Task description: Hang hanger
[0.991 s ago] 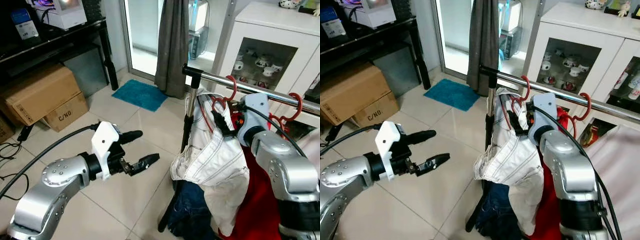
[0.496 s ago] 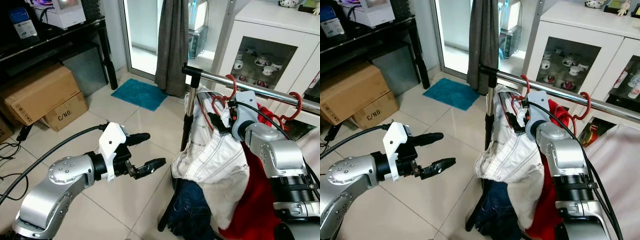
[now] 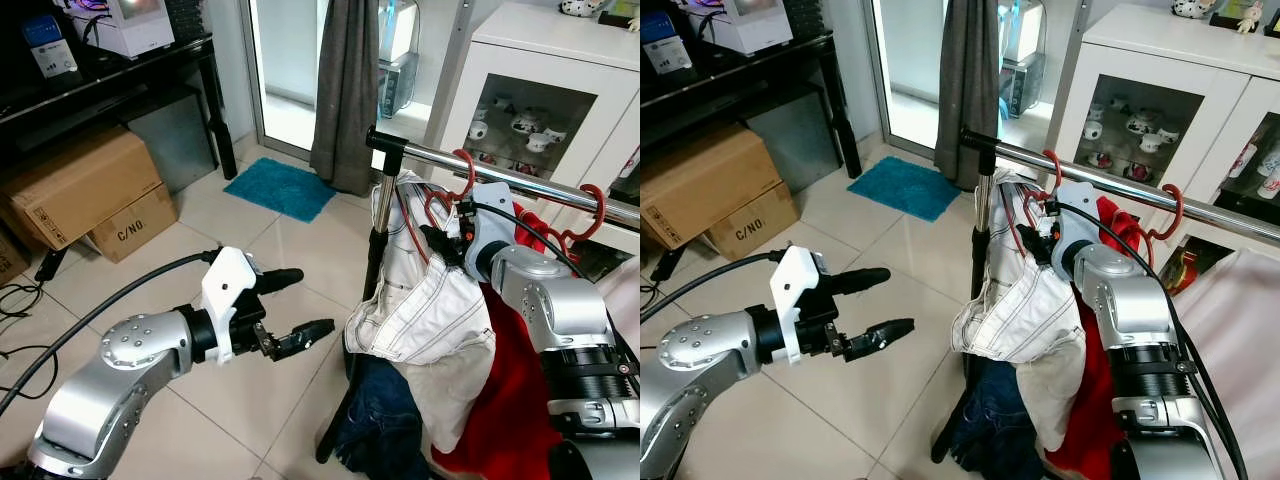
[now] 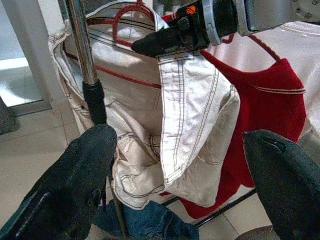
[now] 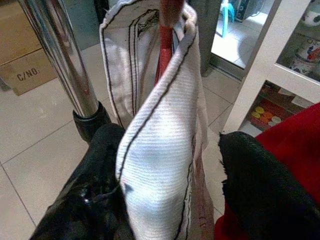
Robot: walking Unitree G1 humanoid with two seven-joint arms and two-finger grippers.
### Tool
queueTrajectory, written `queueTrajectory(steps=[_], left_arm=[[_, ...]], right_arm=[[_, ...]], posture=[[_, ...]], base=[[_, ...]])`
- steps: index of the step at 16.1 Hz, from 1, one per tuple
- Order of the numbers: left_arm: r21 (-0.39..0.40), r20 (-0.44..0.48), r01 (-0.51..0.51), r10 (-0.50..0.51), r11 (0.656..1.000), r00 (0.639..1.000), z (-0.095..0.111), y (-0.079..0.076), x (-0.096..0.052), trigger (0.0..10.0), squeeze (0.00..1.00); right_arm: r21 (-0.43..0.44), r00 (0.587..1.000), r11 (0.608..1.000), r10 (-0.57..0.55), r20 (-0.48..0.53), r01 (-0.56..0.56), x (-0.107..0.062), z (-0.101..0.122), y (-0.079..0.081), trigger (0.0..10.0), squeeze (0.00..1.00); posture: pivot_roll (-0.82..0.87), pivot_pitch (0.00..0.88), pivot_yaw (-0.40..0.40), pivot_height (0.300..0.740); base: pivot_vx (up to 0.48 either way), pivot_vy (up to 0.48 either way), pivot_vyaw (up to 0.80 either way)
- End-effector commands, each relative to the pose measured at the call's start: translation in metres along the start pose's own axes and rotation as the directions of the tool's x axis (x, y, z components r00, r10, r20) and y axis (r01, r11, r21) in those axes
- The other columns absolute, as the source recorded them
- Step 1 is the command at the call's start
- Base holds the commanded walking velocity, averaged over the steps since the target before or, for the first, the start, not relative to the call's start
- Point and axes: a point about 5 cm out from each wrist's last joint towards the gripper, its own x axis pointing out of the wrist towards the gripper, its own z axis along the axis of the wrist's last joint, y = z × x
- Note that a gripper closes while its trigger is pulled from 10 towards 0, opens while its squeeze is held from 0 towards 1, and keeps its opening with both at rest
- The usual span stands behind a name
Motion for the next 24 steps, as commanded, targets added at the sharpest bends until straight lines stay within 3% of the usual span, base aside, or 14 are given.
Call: queueTrajectory(steps=[1, 14, 16, 19, 24], left_arm=[[0.007, -0.002, 0.014, -0.014, 1.0, 1.0, 0.002, -0.004, 0.002, 10.0, 1.0], [0.023, 0.01, -0.014, 0.014, 1.0, 1.0, 0.003, 0.002, 0.007, 10.0, 1.0], [0.038, -0.004, -0.054, 0.055, 0.998, 0.998, 0.0, 0.007, 0.008, 10.0, 1.0], [0.005, 0.071, -0.092, 0.091, 0.996, 0.993, 0.011, 0.007, 0.015, 10.0, 1.0], [0.011, 0.056, -0.096, 0.095, 0.995, 0.994, 0.007, 0.006, 0.016, 10.0, 1.0]], right_arm=[[-0.009, 1.0, 1.0, 0.008, 0.003, -0.008, -0.002, 0.004, -0.001, 0.0, 0.0], [-0.009, 0.999, 1.0, 0.021, 0.043, -0.021, 0.001, 0.001, 0.006, 0.0, 0.0], [0.007, 0.998, 1.0, 0.018, 0.057, -0.018, -0.001, 0.002, 0.007, 0.0, 0.0], [0.026, 0.982, 0.997, -0.072, 0.175, 0.069, -0.011, 0.016, 0.002, 0.0, 0.0], [0.024, 0.971, 1.0, 0.012, 0.239, -0.018, -0.022, 0.022, 0.017, 0.0, 0.0]], posture=[[-0.14, 0.0, 0.004, 0.74], [-0.13, 0.0, 0.025, 0.74], [-0.14, 0.0, 0.025, 0.74], [-0.14, 0.0, 0.02, 0.74], [-0.15, 0.0, 0.027, 0.74]], base=[[0.0, 0.0, 0.0], [0.0, 0.0, 0.0], [0.0, 0.0, 0.0], [0.0, 0.0, 0.0], [0.0, 0.0, 0.0]])
